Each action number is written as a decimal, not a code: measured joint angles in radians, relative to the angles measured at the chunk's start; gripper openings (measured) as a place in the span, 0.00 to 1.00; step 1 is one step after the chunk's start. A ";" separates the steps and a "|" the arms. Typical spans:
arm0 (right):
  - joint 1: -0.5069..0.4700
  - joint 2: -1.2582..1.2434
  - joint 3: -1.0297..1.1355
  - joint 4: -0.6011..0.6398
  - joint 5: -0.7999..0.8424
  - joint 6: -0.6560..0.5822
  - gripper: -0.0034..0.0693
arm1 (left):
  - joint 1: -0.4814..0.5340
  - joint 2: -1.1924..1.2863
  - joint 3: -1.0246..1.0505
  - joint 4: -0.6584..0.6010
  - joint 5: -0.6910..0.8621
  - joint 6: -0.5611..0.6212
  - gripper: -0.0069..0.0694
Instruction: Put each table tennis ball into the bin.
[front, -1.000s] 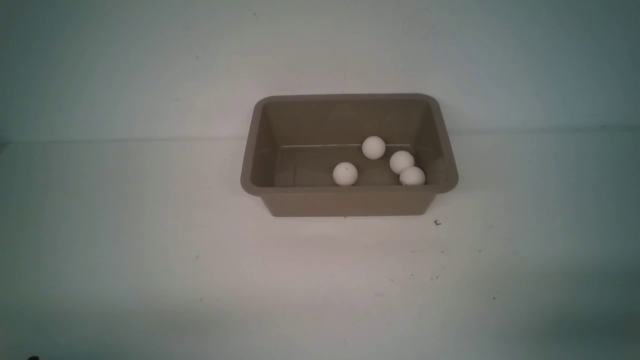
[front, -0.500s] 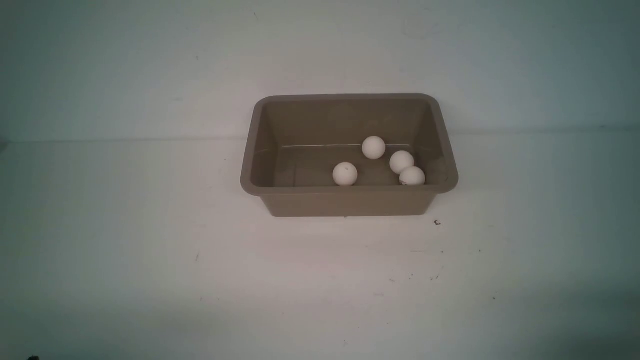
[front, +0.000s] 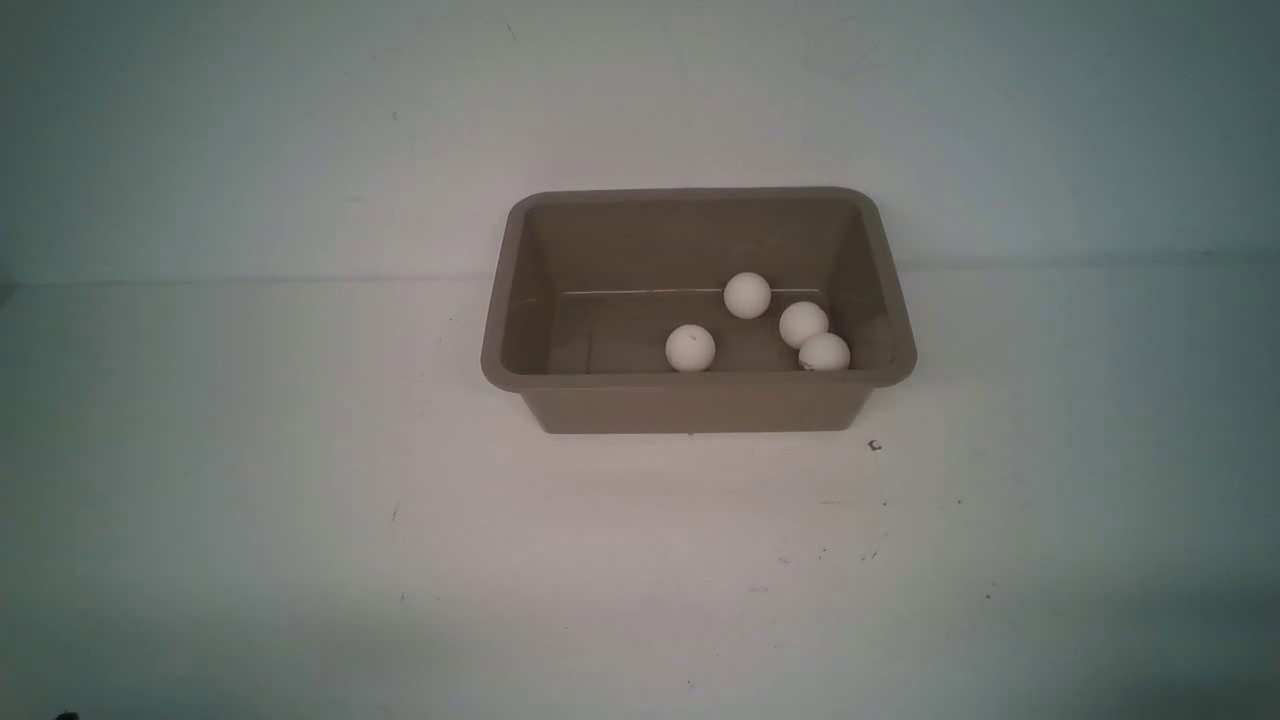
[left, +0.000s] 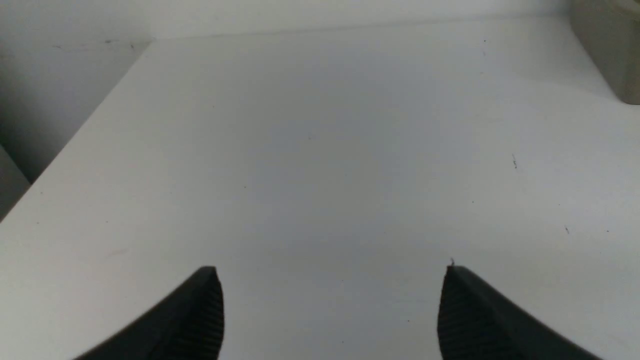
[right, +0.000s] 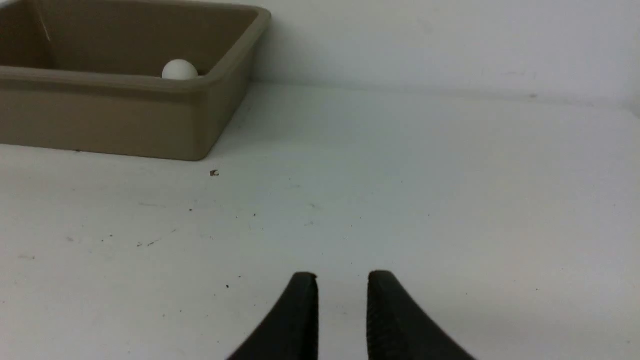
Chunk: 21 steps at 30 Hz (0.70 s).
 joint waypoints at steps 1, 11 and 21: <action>0.000 -0.012 0.000 0.000 0.003 0.000 0.24 | 0.000 0.000 0.000 0.000 0.000 0.000 0.77; 0.000 -0.029 -0.002 0.000 0.013 -0.002 0.24 | 0.000 0.000 0.000 0.000 0.000 0.000 0.77; 0.000 -0.029 -0.002 0.000 0.014 -0.002 0.24 | 0.000 0.000 0.000 0.000 0.000 0.000 0.77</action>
